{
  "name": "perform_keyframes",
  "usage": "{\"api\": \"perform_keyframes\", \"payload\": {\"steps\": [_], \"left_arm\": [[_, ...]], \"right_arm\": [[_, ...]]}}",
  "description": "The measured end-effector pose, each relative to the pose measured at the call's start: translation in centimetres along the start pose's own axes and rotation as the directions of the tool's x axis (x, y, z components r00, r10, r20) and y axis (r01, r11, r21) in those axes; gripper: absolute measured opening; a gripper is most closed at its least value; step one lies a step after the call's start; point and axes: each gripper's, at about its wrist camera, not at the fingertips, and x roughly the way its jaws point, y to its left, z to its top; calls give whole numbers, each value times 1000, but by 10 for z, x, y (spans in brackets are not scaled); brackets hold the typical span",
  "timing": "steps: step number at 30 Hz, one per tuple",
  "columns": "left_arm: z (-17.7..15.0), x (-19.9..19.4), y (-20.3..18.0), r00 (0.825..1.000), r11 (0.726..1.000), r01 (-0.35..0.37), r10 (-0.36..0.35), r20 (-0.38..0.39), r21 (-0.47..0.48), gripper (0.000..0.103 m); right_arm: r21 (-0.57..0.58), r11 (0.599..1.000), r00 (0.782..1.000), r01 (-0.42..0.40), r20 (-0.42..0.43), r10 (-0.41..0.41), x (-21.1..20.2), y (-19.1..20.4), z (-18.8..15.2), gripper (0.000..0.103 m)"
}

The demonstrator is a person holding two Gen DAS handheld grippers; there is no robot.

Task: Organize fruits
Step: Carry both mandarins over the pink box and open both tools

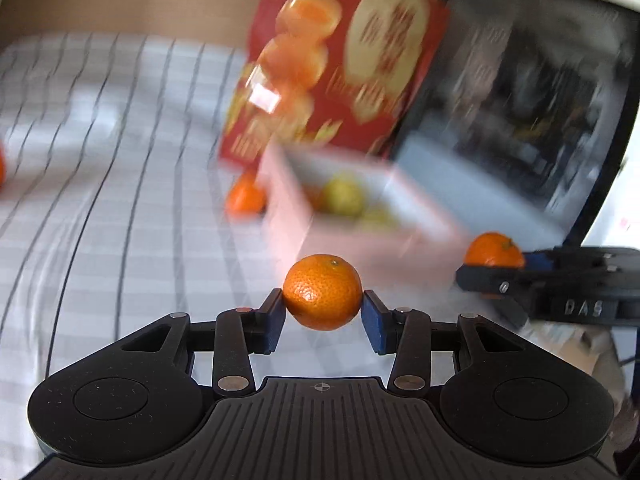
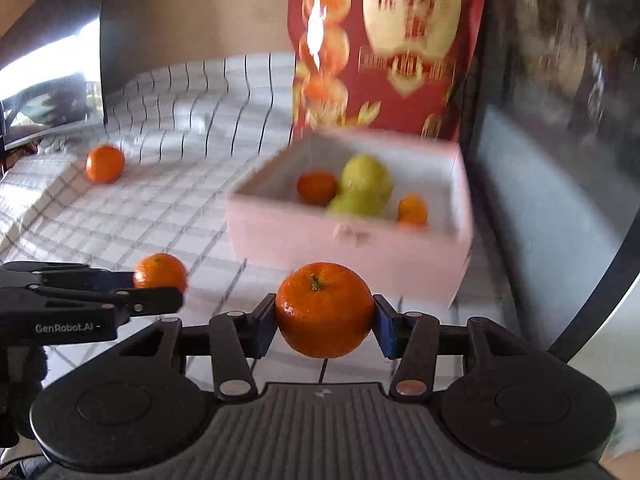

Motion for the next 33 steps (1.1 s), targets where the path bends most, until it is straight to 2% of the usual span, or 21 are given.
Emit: {"api": "perform_keyframes", "payload": {"steps": [3,5,7,9,10,11,12,13,15,23,26,29,33], "left_arm": [[44,9,-17,992,996,70,-76,100,62,47],[65,28,-25,987,992,97,-107,121,83,47],[76,57,-25,984,989,135,-140,108,54,47],[71,84,-16,978,985,171,-170,123,1,47],[63,94,-9,978,984,178,-174,119,-24,47],[59,103,-6,986,987,159,-156,65,-37,47],[57,112,-5,989,989,149,-149,4,-15,47],[55,117,-3,989,989,149,-149,-15,4,47],[52,123,0,993,994,113,-113,-31,7,47],[46,123,-7,999,993,45,-47,12,113,45],[52,110,5,993,997,74,-77,90,38,45],[59,93,21,980,994,96,-85,182,-55,45],[65,80,43,968,983,87,-46,247,-161,45]], "right_arm": [[-28,999,997,35,75,-33,-21,0,34,49],[-26,998,992,57,114,-53,-32,-1,63,49],[-18,994,983,106,153,-102,-38,-2,92,49],[-3,988,974,156,167,-153,-38,-3,118,49],[5,983,969,182,170,-180,-36,-4,129,49],[12,978,964,207,170,-206,-34,-6,138,49],[16,973,958,232,170,-231,-32,-7,144,49],[15,967,953,253,169,-252,-29,-7,150,49],[13,960,946,279,169,-277,-22,-7,158,49],[8,958,947,287,149,-285,-2,2,163,49],[-9,959,950,282,145,-278,-1,6,160,49],[-20,963,954,269,139,-264,2,7,159,49],[46,980,978,194,73,-197,20,-8,161,49]]}}
